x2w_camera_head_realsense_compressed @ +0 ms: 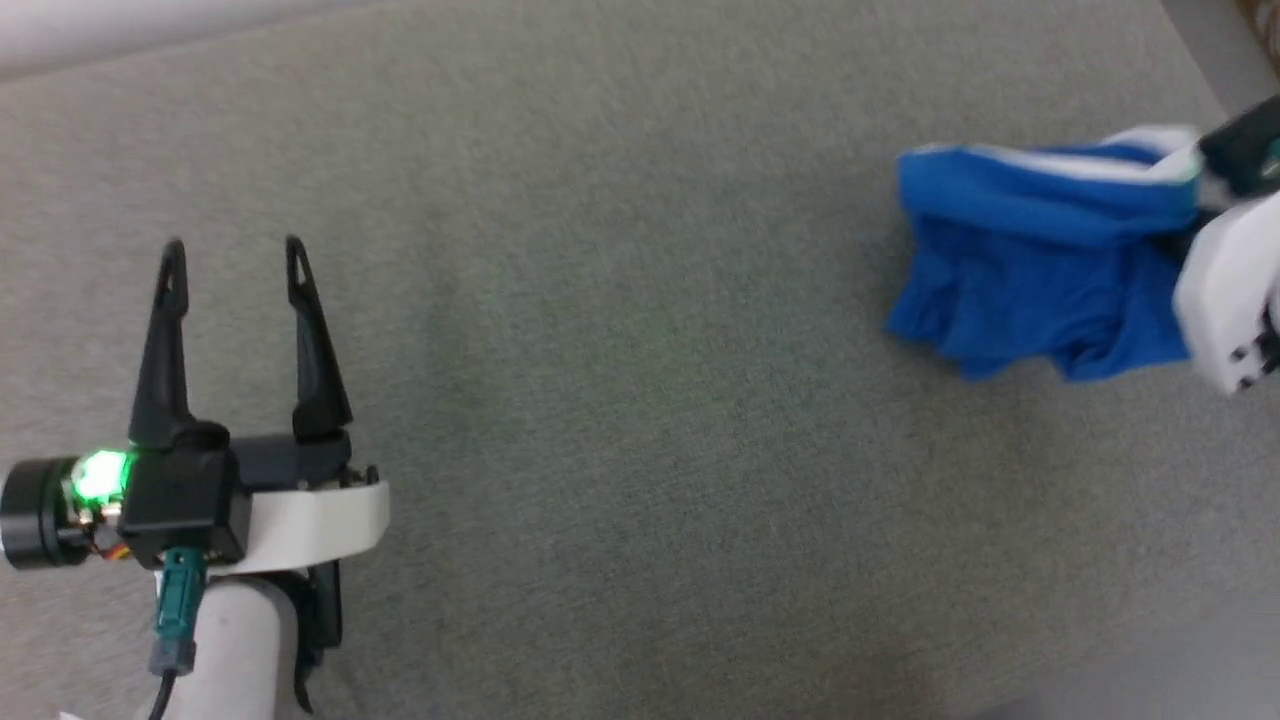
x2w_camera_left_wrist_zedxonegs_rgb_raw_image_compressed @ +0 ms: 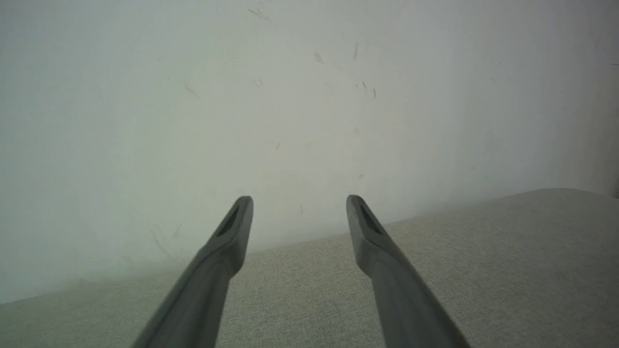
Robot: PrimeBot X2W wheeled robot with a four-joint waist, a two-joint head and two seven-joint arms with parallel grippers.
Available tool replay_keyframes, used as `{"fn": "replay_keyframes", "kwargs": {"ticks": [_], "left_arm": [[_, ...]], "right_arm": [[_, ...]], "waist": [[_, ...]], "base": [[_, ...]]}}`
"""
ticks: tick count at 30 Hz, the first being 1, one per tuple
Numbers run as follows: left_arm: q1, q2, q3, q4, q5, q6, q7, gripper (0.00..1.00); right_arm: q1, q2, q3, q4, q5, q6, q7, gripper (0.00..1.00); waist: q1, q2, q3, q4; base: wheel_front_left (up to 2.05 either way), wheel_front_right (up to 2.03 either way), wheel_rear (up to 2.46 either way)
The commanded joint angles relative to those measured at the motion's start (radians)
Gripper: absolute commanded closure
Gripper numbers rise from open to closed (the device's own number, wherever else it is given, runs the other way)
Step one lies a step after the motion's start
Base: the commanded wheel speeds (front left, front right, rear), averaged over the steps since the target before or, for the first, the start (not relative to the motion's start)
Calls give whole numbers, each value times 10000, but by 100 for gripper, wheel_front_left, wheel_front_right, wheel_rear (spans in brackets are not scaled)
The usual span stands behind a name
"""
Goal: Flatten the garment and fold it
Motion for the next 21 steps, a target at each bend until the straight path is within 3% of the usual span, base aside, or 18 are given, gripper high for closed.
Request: {"fn": "replay_keyframes", "kwargs": {"ticks": [1, 11, 16, 17, 18, 21], "left_arm": [[-319, 138, -21, -144, 99, -5, -47, 0], [-929, 207, -499, -733, 241, 57, -47, 0], [-1121, 205, -656, -868, 206, 169, -47, 0], [-1147, 193, -694, -849, 182, 187, -47, 0], [-1148, 171, -736, -816, 160, 215, -47, 0], [-1074, 87, -834, -692, 79, 324, -47, 0]], "right_arm": [[-413, -21, -258, 453, -9, -23, -149, 100], [-1817, -333, -1277, 2990, -740, -23, -590, 100], [-2277, -95, -1591, 3958, -1056, -23, -1026, 100], [-2331, -34, -1625, 4141, -1146, -23, -1124, 87], [-2368, 35, -1661, 4340, -1244, -23, -1205, 0], [-2476, 136, -1840, 4828, -1615, -23, -1658, 0]], "waist": [[-1, 0, 1619, -773], [-1, 0, 2582, -49], [-1, 0, 2728, 234], [-1, 0, 2687, 286], [-1, 0, 2600, 327], [-1, 0, 2160, 439]], "base": [[0, 0, 0], [0, 0, 0], [0, 0, 0], [0, 0, 0], [0, 0, 0], [0, 0, 0]]}}
